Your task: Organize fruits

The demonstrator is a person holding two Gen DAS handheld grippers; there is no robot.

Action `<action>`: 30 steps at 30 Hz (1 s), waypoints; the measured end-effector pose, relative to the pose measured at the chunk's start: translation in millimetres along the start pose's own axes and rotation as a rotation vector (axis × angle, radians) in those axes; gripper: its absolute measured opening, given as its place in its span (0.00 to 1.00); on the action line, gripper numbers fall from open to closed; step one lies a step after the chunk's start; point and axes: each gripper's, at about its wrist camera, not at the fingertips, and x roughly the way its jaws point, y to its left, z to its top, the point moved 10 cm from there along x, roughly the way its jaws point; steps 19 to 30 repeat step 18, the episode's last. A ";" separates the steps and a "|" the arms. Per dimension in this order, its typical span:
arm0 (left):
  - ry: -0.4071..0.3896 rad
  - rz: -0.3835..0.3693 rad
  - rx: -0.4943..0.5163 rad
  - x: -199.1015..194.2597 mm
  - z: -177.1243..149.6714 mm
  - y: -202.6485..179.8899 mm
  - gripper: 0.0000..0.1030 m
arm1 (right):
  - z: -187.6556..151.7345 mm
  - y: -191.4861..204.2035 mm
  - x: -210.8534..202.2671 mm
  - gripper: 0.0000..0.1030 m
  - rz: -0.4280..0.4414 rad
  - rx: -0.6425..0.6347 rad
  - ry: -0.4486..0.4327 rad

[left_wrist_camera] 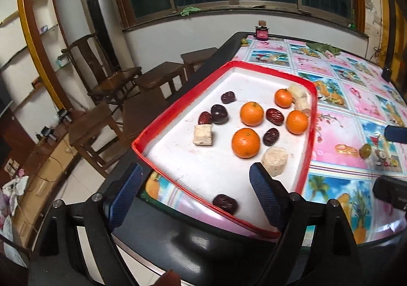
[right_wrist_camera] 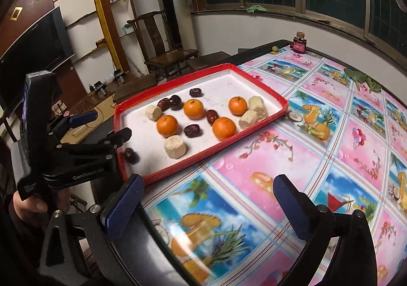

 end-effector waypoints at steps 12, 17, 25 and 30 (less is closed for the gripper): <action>0.013 -0.034 -0.023 -5.0 -4.9 -2.0 0.84 | 0.1 12.3 -6.2 0.99 -0.005 0.000 -0.004; 0.001 -0.038 -0.031 -9.9 -5.2 -3.6 0.84 | -0.4 16.0 -6.8 0.99 0.002 0.003 -0.004; 0.000 -0.040 -0.031 -10.2 -5.3 -4.3 0.84 | -1.2 16.8 -7.3 0.99 0.003 0.005 -0.003; 0.000 -0.040 -0.031 -10.2 -5.3 -4.3 0.84 | -1.2 16.8 -7.3 0.99 0.003 0.005 -0.003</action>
